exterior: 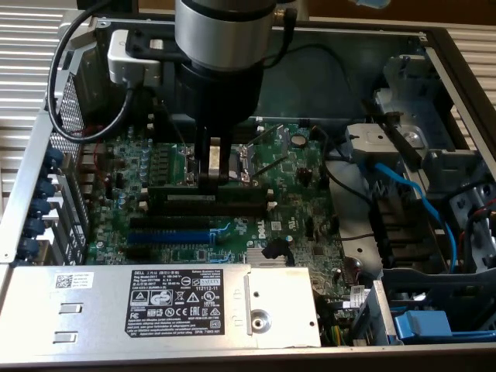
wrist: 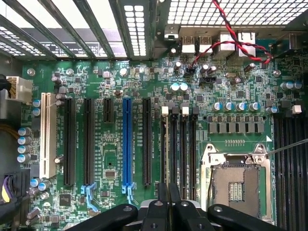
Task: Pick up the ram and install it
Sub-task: 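Insert the ram into the slot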
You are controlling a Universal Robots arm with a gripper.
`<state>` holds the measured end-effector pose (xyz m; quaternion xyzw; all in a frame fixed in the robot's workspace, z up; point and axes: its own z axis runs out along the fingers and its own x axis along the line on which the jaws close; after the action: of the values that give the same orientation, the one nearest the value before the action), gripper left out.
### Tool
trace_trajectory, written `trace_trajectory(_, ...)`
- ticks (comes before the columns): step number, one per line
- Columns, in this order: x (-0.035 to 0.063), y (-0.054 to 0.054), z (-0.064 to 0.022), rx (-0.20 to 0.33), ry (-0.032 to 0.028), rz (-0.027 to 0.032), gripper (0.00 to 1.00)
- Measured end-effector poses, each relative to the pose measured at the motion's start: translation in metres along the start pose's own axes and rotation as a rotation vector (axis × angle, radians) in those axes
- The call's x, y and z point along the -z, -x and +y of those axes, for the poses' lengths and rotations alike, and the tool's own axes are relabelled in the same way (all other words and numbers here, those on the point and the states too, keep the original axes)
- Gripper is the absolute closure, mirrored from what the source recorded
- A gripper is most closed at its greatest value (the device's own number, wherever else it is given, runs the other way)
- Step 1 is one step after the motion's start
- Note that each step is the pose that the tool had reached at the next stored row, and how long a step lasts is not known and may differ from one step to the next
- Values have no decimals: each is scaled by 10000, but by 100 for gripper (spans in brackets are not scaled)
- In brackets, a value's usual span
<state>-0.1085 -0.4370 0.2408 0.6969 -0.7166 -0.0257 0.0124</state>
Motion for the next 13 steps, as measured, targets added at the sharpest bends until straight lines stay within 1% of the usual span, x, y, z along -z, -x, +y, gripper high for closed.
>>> trace_trajectory(5, 0, -1, -5, -77, -1, -10, 88)
trace_trajectory(7, 0, -1, -5, -76, -1, -24, 88)
trace_trajectory(13, 0, -2, -5, -36, 0, -22, 88)
